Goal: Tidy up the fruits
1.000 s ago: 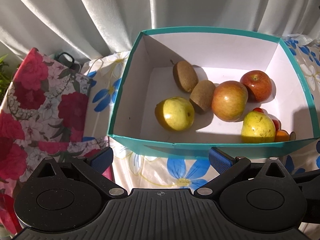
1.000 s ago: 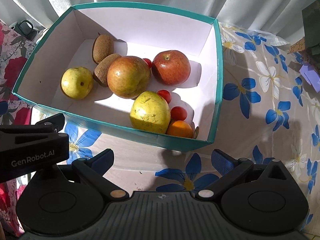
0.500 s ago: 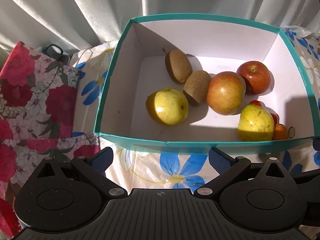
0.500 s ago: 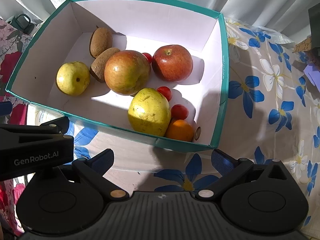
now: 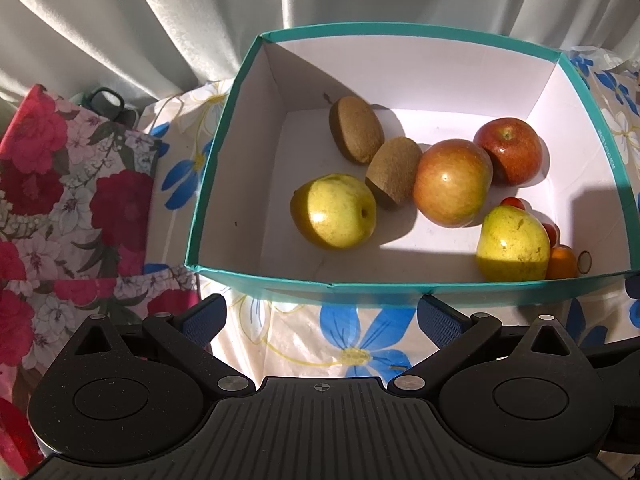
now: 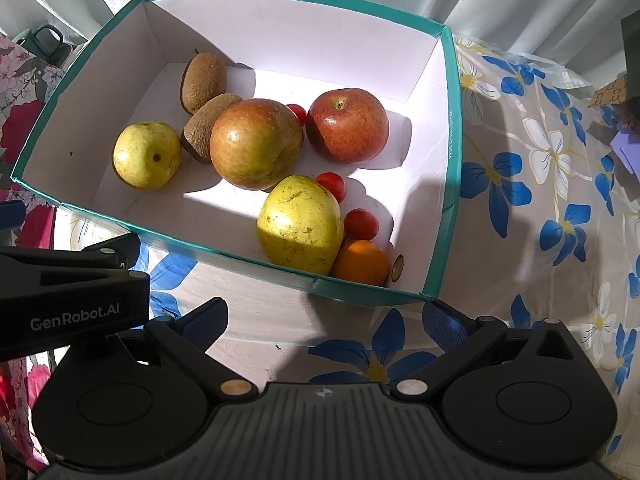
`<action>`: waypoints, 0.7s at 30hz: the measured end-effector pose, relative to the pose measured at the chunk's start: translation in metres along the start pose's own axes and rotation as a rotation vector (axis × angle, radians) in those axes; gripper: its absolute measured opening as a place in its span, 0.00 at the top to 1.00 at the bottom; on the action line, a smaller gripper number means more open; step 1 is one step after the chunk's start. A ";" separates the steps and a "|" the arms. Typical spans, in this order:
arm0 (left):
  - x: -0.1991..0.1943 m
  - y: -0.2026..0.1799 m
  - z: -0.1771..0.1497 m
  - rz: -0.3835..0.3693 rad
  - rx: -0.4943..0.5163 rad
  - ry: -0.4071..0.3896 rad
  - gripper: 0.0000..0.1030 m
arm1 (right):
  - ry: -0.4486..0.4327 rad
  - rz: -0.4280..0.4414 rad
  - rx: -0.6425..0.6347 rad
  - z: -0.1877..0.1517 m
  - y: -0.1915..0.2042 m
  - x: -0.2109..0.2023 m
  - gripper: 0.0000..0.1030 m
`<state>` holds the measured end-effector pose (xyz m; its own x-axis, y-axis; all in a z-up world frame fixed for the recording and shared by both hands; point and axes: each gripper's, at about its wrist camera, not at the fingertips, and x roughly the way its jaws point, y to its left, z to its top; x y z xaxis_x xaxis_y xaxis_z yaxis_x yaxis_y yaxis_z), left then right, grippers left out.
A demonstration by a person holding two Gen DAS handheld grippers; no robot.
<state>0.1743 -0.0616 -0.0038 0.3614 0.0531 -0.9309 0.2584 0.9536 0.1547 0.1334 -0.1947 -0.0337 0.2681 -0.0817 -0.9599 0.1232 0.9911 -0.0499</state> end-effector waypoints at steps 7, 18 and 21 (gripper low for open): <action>0.000 0.000 0.000 0.001 0.000 0.001 0.00 | 0.001 0.001 0.002 0.000 0.000 0.001 0.00; 0.000 -0.001 0.000 0.001 0.000 0.001 0.00 | 0.002 0.002 0.004 -0.001 0.000 0.000 0.00; 0.000 -0.001 0.000 0.002 -0.001 0.002 0.00 | 0.002 0.001 0.004 -0.001 0.000 0.001 0.00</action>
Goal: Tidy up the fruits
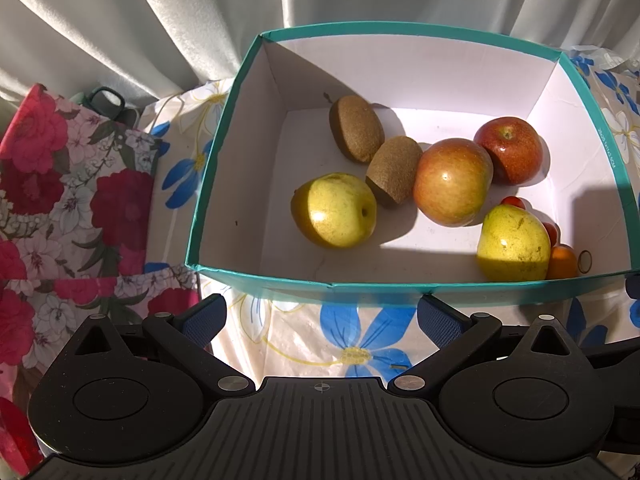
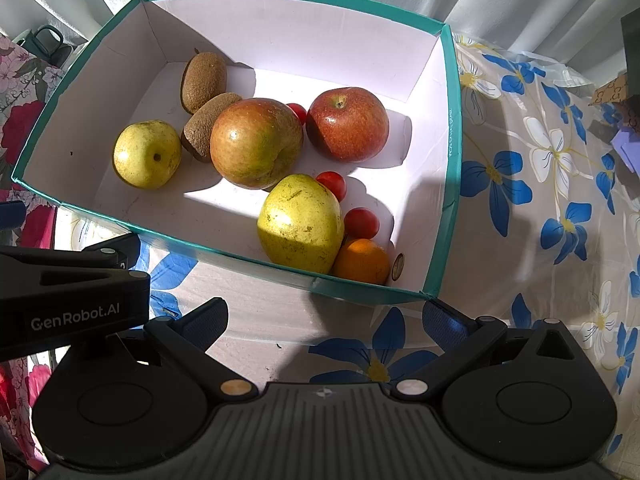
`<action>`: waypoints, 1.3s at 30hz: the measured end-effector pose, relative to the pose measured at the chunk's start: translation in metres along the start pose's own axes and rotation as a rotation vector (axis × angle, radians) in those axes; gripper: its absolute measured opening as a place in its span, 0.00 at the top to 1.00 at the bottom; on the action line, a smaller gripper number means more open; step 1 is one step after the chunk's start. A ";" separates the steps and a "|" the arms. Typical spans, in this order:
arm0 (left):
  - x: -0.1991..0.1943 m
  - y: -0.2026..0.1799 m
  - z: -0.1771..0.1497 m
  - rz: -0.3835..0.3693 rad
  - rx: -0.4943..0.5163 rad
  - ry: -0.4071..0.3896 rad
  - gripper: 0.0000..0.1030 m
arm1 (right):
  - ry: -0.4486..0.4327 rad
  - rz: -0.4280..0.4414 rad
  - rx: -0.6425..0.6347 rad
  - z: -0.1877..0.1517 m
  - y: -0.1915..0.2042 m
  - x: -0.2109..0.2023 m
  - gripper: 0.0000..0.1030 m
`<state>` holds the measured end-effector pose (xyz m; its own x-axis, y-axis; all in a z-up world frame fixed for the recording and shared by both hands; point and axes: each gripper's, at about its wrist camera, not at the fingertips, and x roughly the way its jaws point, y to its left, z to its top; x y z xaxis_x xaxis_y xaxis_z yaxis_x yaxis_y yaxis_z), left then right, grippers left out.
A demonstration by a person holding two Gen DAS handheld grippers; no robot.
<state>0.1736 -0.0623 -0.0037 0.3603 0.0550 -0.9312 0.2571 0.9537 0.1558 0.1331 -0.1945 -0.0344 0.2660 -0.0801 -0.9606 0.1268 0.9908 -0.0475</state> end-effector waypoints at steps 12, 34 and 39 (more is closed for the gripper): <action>0.000 0.000 0.000 0.002 0.002 0.001 0.00 | 0.002 -0.001 0.000 0.001 0.001 0.000 0.00; 0.003 0.001 0.001 0.000 0.002 0.011 0.00 | 0.004 0.001 -0.003 0.001 0.000 0.002 0.00; 0.003 0.001 0.001 0.000 0.008 0.009 0.00 | 0.006 -0.001 0.002 0.001 0.000 0.002 0.00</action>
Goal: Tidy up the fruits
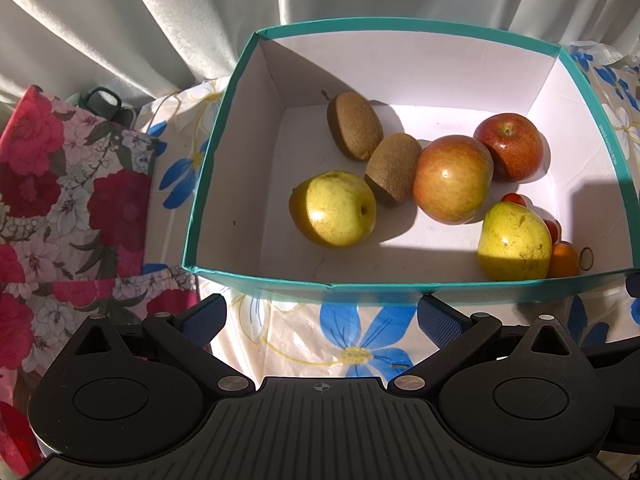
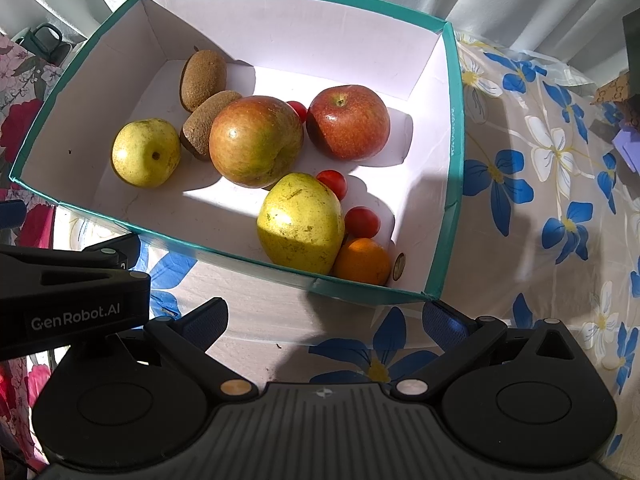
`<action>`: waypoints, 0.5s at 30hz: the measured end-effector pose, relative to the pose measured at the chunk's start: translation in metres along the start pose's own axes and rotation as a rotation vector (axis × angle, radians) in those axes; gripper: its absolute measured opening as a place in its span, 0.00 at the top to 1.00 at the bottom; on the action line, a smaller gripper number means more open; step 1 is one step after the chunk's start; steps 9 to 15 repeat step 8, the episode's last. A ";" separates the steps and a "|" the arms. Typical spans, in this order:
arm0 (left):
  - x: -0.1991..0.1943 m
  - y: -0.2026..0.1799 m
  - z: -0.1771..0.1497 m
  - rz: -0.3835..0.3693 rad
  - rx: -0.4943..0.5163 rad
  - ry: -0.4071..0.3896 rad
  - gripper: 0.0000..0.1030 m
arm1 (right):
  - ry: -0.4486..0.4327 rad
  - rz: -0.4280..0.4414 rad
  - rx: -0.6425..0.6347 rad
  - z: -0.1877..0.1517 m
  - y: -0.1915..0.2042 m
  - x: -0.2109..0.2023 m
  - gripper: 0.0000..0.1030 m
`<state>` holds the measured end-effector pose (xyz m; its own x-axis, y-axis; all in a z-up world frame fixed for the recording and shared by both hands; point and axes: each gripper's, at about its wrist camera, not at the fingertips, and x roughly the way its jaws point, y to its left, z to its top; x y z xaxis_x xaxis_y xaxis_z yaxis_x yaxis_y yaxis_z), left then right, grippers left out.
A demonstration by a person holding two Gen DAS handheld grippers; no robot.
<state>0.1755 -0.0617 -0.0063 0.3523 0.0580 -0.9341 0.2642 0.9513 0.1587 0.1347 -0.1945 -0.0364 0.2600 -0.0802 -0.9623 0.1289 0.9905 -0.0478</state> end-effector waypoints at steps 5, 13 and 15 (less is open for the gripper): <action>-0.001 -0.002 -0.001 0.004 0.020 -0.017 0.00 | 0.004 0.006 0.006 -0.001 -0.001 0.000 0.00; -0.002 -0.003 -0.001 0.010 0.027 -0.020 0.00 | 0.009 0.015 0.007 -0.001 -0.001 0.001 0.00; -0.002 -0.003 -0.001 0.010 0.027 -0.020 0.00 | 0.009 0.015 0.007 -0.001 -0.001 0.001 0.00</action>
